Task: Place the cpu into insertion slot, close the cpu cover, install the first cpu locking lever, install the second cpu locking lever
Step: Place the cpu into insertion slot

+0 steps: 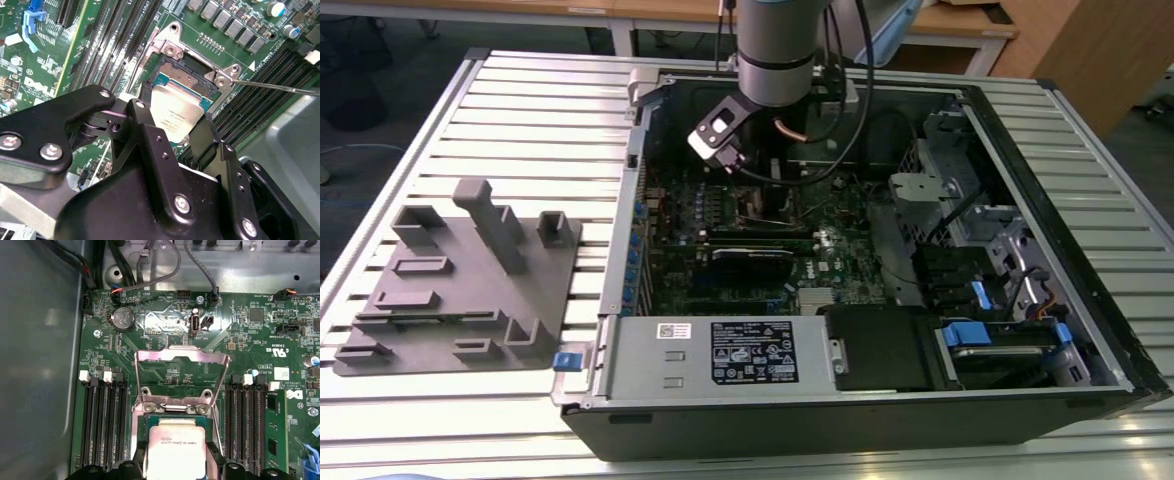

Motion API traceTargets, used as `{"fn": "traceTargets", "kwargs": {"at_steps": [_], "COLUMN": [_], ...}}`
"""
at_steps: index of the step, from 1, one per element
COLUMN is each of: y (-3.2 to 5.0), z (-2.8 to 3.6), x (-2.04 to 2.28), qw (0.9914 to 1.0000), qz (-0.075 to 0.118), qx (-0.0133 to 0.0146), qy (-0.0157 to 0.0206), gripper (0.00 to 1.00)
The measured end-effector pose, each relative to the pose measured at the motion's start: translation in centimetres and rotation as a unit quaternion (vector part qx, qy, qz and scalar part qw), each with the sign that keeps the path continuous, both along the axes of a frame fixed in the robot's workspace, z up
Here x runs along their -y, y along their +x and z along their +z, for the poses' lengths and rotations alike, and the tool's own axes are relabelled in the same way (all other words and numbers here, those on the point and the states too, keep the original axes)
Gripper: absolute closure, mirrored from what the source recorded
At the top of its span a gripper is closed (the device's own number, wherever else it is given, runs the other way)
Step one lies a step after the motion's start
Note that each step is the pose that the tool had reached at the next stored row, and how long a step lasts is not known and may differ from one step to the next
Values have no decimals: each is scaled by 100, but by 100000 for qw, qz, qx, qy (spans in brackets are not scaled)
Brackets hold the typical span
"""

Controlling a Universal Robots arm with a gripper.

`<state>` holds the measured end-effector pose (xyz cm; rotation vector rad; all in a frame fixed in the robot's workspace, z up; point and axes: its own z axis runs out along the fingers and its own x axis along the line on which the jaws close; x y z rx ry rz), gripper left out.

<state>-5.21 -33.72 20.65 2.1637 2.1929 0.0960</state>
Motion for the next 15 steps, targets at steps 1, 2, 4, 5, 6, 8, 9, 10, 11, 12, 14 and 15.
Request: {"fn": "traceTargets", "kwargs": {"at_steps": [1, 2, 4, 5, 6, 8, 9, 10, 11, 12, 14, 15], "y": [0, 0, -1, -4, -8, -12, -14, -19, -27, -32, -36, -36], "z": [-9, -19, -29, -30, -31, -32, -33, -37, -42, -50, -62, -66], "x": [-2, -3, -10, -16, -23, -42, -48, -51, -53, -53, -53, -52], "qw": [100000, 100000, 100000, 100000, 100000, 100000, 100000, 100000, 100000, 100000, 99999, 99998], "qz": [-37, -78, -149, -160, -158, -159, -158, -166, -197, -255, -391, -491], "qx": [-5, -2, -6, -6, -5, -4, -4, 6, 1, -1, -2, -3], "qy": [-28, -40, -58, -61, -56, -55, -54, -47, -87, -124, -203, -249], "gripper": [46, 46, 46, 46, 46, 46, 46, 46, 46, 46, 46, 46]}}
